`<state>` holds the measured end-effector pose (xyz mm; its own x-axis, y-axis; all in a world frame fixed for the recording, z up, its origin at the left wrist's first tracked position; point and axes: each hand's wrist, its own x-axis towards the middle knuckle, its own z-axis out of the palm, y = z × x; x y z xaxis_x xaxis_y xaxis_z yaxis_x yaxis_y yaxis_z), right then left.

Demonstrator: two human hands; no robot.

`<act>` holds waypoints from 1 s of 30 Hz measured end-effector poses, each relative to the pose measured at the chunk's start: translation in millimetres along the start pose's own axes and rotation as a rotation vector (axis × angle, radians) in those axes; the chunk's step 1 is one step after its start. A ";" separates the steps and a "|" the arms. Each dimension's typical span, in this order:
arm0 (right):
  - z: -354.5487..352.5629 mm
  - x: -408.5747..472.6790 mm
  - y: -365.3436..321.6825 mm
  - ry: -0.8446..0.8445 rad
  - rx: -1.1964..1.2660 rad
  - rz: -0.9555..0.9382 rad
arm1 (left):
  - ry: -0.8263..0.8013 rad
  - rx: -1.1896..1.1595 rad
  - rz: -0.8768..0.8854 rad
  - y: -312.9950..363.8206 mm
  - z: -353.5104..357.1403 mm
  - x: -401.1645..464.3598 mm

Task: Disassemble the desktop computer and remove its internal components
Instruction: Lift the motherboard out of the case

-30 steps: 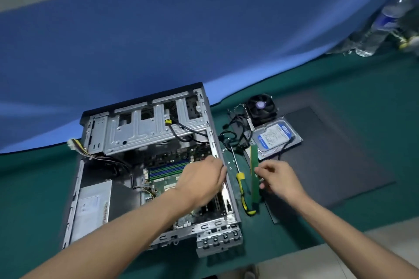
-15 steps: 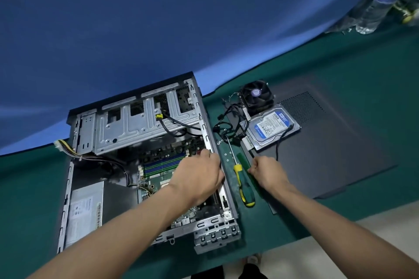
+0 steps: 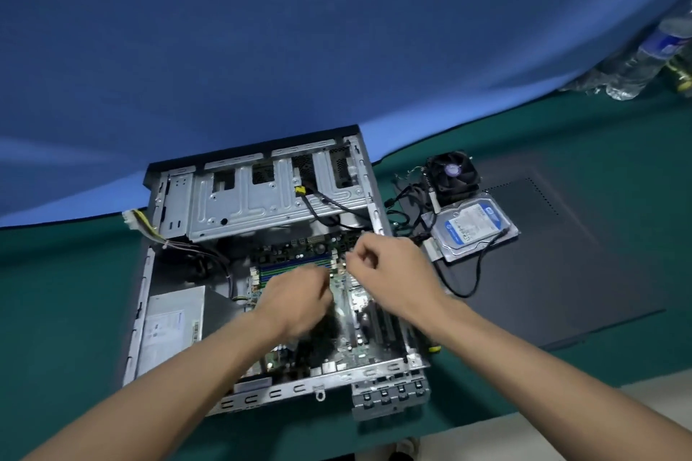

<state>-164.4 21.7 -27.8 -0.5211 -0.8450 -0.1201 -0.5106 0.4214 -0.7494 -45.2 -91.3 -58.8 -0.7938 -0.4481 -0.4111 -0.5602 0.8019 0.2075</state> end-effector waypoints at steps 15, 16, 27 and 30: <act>91.2 48.3 12.0 -0.360 -0.459 0.428 | -0.197 0.055 -0.307 -72.0 17.1 1.4; 92.0 49.9 12.2 -0.345 -0.487 0.437 | -0.197 0.085 -0.294 -73.0 16.1 2.2; 103.0 41.5 17.2 -0.452 -0.803 0.378 | -0.343 0.301 -0.328 -74.3 34.9 19.1; 104.6 43.9 15.0 -0.405 -0.813 0.346 | -0.335 0.268 -0.321 -76.8 38.8 19.7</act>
<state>-123.5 -43.4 -112.5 -0.5341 -0.6168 -0.5781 -0.7692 0.6383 0.0296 -8.6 -146.4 -117.3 -0.4483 -0.5720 -0.6869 -0.6478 0.7374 -0.1913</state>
